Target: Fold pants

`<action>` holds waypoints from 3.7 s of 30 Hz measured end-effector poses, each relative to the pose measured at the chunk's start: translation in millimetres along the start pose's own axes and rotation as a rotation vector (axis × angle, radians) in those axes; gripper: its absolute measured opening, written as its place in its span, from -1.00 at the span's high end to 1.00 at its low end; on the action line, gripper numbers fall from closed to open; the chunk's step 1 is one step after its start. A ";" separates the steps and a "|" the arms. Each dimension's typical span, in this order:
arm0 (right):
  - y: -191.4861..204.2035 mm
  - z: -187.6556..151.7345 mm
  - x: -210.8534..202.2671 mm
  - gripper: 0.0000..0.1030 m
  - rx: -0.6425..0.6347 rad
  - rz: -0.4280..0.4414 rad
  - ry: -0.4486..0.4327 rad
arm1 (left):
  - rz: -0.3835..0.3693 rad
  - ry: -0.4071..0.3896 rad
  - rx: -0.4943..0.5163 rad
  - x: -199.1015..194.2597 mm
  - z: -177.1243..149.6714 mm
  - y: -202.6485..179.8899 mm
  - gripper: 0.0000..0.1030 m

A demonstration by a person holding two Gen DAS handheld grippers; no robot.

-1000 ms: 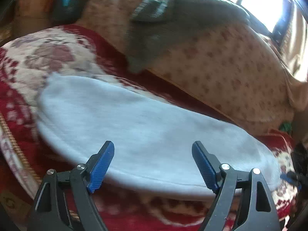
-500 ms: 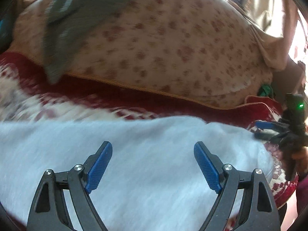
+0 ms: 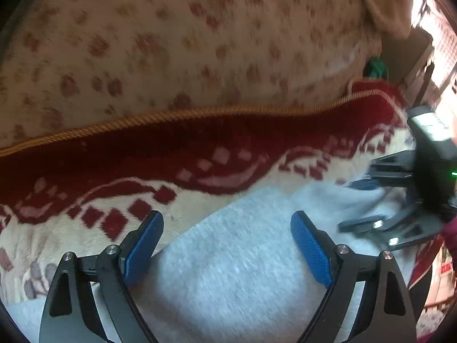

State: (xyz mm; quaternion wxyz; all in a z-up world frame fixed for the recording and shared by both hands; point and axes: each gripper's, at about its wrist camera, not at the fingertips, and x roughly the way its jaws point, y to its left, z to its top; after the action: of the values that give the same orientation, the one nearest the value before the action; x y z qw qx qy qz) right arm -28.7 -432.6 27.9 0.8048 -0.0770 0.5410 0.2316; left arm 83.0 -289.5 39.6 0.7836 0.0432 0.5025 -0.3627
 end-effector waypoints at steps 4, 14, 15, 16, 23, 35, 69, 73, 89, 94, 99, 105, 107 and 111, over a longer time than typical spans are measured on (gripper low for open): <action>11.7 -21.8 -17.0 0.58 0.034 -0.024 -0.058 | -0.050 0.010 0.007 7.8 0.9 -3.6 -0.74; 21.3 -35.5 -34.8 0.64 0.155 -0.107 -0.129 | 0.017 -0.052 0.111 2.0 3.5 -34.6 0.53; 17.9 -33.1 -29.7 0.63 0.180 -0.121 -0.122 | 0.041 -0.054 0.092 5.1 3.9 -30.8 0.53; 15.7 -30.7 -25.5 0.53 0.193 -0.142 -0.123 | 0.062 -0.055 0.070 8.5 3.7 -26.8 0.49; 7.7 -33.7 -39.8 -0.52 0.290 -0.323 -0.165 | 0.143 -0.112 -0.002 -9.2 -16.8 -17.8 -0.29; 44.0 -79.9 -73.8 -0.66 0.479 -0.297 -0.289 | 0.144 -0.224 -0.094 -78.2 -99.3 -55.3 -0.57; 110.0 -66.7 -56.2 -0.92 0.476 -0.146 -0.352 | 0.331 -0.294 -0.337 -146.1 -186.7 -20.2 -0.74; 139.8 -41.6 -41.2 -0.92 0.413 -0.121 -0.331 | 0.391 -0.328 -0.406 -175.9 -203.8 5.7 -0.74; 263.2 88.3 32.5 -0.92 0.133 0.043 -0.248 | 0.577 -0.448 -0.842 -272.8 -305.4 143.1 -0.75; 291.7 126.5 59.8 -0.92 0.067 0.067 -0.216 | 0.540 -0.457 -0.920 -272.5 -327.0 173.3 -0.75; 308.3 154.9 88.2 -0.92 0.028 0.073 -0.179 | 0.465 -0.478 -0.947 -261.5 -329.2 193.9 -0.76; 314.7 171.3 116.4 -0.92 0.027 0.086 -0.157 | 0.399 -0.478 -0.983 -240.2 -318.2 219.2 -0.82; 316.6 171.8 120.8 -0.92 -0.001 0.057 -0.161 | 0.364 -0.472 -0.996 -230.7 -312.9 228.6 -0.84; 316.1 172.0 122.2 -0.92 -0.035 0.008 -0.176 | 0.390 -0.477 -0.983 -221.1 -300.2 234.2 -0.92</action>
State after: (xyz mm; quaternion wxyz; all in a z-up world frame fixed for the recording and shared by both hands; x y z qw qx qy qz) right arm 8.3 -54.3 26.5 0.8468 -0.0681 0.4646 0.2501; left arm -52.0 128.1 3.5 0.8556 -0.3169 0.4042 0.0647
